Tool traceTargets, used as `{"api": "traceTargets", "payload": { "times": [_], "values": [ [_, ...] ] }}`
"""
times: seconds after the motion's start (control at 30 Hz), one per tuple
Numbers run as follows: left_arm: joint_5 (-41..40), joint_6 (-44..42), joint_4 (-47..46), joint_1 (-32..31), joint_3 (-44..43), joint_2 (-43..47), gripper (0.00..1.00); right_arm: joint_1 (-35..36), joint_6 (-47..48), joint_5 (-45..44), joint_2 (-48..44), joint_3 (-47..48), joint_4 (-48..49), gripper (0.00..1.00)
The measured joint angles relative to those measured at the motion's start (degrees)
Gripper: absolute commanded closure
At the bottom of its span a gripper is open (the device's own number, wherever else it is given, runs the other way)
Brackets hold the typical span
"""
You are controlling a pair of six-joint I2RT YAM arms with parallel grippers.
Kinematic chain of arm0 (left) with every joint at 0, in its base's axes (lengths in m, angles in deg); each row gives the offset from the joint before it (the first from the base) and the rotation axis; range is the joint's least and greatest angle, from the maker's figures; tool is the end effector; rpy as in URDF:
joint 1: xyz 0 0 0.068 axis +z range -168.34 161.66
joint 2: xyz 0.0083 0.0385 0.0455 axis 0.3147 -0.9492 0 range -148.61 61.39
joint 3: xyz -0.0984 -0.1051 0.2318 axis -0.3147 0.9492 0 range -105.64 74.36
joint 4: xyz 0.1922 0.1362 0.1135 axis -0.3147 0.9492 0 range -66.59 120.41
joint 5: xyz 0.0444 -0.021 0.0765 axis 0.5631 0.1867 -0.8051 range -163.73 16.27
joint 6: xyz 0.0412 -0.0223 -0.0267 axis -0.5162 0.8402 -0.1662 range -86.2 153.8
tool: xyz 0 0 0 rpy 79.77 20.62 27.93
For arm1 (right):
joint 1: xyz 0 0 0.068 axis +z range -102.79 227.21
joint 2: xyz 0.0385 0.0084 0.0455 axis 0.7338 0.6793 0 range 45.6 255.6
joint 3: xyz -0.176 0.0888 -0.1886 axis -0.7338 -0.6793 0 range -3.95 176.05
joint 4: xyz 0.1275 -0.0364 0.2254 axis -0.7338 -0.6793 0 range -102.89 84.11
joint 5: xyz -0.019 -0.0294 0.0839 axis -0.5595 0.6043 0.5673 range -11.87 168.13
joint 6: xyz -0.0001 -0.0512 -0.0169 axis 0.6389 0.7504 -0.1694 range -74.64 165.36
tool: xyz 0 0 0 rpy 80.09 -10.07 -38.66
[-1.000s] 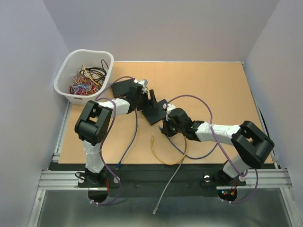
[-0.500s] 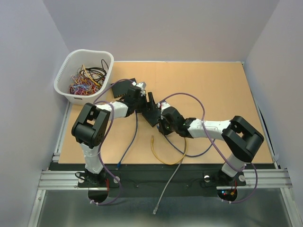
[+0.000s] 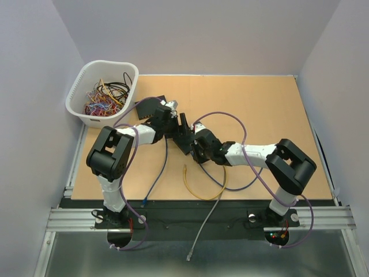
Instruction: Insert the plug into the switch port
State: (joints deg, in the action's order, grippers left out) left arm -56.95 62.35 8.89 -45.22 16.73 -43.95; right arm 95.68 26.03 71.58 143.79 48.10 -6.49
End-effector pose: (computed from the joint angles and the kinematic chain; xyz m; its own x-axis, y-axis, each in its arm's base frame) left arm 0.3428 -0.1852 0.1681 -0.7387 -0.1386 -0.6596 0.3362 0.7725 -0.5387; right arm 0.2321 0.2561 0.1600 -0.6847 -0.2770 -0.6742 -0.4931 0.8572 0.1485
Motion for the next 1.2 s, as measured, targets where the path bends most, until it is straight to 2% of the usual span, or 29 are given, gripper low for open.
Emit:
{"api": "traceTargets", "payload": {
  "times": [0.63,0.9,1.2],
  "values": [
    [-0.5,-0.2,-3.3,0.7,4.7,2.8,0.16,3.2,0.6,-4.6,3.7,4.8,-3.8,1.0],
    [-0.7,-0.4,-3.3,0.7,4.7,2.8,0.16,5.4,3.1,-9.8,4.1,5.0,-3.7,1.0],
    [-0.3,-1.5,-3.3,0.7,4.8,2.8,0.16,5.7,9.0,-10.6,2.6,2.3,0.2,1.0]
  ]
}}
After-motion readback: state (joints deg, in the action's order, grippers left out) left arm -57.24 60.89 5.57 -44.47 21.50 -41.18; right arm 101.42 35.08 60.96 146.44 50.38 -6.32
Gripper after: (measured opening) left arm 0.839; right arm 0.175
